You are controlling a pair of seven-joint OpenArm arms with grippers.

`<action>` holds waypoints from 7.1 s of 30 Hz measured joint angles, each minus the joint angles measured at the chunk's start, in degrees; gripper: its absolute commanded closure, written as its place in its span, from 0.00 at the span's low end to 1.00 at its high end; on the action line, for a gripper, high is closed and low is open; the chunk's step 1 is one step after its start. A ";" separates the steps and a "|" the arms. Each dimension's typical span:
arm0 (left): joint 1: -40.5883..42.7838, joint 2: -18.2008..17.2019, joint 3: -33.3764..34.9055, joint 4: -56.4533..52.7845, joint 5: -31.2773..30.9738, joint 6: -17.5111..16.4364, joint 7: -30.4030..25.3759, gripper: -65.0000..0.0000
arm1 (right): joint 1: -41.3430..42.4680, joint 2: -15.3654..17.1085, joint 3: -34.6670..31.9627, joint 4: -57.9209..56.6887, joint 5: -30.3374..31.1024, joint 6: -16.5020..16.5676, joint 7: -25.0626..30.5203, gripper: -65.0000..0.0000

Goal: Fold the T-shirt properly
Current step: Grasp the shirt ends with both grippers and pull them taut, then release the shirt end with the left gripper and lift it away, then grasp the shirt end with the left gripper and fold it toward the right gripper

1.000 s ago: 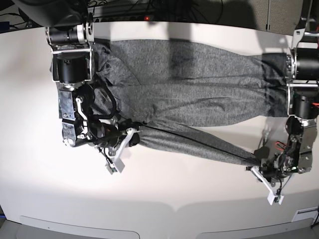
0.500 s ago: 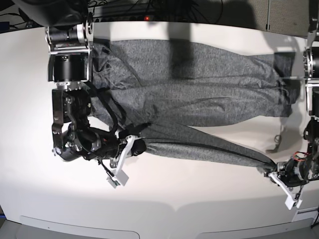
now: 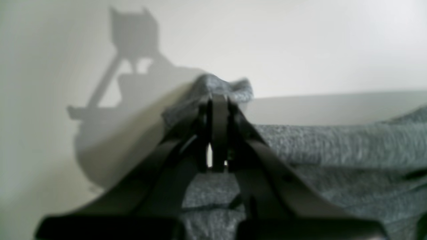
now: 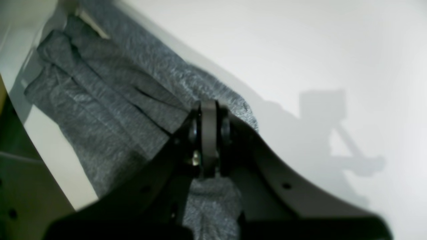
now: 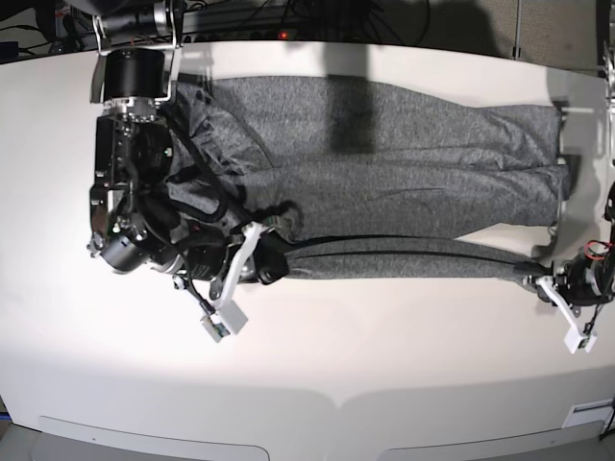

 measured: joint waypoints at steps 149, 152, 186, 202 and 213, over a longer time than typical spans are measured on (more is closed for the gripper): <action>23.61 -8.17 -20.11 -2.64 -8.85 -20.65 2.80 0.31 | -31.87 0.17 27.36 24.46 28.20 0.02 -13.55 0.79; 20.17 -10.12 -20.15 -7.45 -18.71 -21.90 6.60 0.31 | -31.85 0.17 27.36 24.48 29.46 0.02 -13.55 0.79; 17.81 -3.34 -20.20 -18.27 -45.62 -22.49 27.12 0.31 | -31.87 0.15 27.36 24.48 29.99 0.02 -13.57 0.79; 17.81 -3.32 -20.20 -18.38 -47.39 -22.27 27.12 1.00 | -31.87 0.15 27.36 24.48 30.01 0.02 -13.55 0.79; 17.81 -3.34 -20.20 -16.20 -49.77 -22.27 27.23 1.00 | -31.54 0.13 27.36 24.48 30.01 0.02 -13.51 0.79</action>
